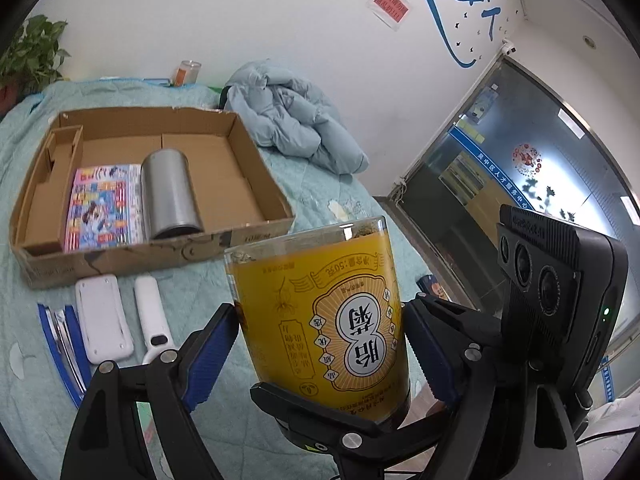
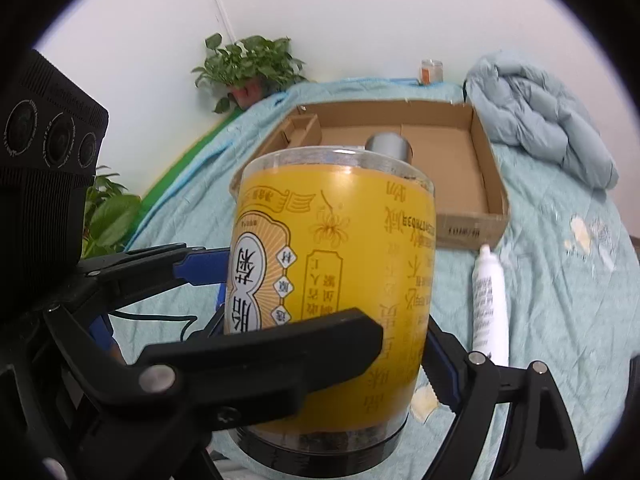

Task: Organize rigid objects
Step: 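Carry the yellow can into the box and lower it beside the canister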

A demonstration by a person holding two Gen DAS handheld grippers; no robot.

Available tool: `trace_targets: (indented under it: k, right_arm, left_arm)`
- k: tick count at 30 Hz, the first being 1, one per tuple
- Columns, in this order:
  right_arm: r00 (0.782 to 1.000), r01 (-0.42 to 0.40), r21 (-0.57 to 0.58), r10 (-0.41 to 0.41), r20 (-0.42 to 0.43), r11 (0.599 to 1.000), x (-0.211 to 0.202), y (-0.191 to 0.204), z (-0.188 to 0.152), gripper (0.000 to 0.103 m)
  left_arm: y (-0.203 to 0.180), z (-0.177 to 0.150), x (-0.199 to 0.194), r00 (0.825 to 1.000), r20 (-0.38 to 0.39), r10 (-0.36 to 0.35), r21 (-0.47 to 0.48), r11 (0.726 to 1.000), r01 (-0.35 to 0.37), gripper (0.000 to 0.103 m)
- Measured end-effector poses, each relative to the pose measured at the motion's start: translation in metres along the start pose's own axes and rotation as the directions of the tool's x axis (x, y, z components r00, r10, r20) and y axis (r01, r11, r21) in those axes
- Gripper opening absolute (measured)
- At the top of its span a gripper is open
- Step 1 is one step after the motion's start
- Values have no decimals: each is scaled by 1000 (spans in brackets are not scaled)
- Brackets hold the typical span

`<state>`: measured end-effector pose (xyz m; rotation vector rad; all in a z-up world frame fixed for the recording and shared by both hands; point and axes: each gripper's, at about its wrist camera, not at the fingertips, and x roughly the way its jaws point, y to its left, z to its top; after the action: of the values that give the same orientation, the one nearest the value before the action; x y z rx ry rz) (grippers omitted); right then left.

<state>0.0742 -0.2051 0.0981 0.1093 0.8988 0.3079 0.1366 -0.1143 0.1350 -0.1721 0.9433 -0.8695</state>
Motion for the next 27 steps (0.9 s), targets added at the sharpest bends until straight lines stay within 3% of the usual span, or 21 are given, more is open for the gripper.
trace_targets:
  k: [12,19,23,27]
  right_arm:
    - [1000,-8,-30,7,-4,1000,14,-18,47,86]
    - [999,-13,-20,12,-49,1000,45,-41,84,86]
    - [994,-35,5,35,-103,999,68,-60,108,86]
    - [985,-44,31,48,-163,999,98,-81,132,86]
  left_arm:
    - [17,66,19,1000,-1,11,2,1000,-11,82]
    - [49,116,64,999,-38,9,-26,1000,-10,82]
    - [67,147,94,998,-60,36,-25,999,-38,82]
    - [96,174,133,994,-108,19,-61,998,-26,82]
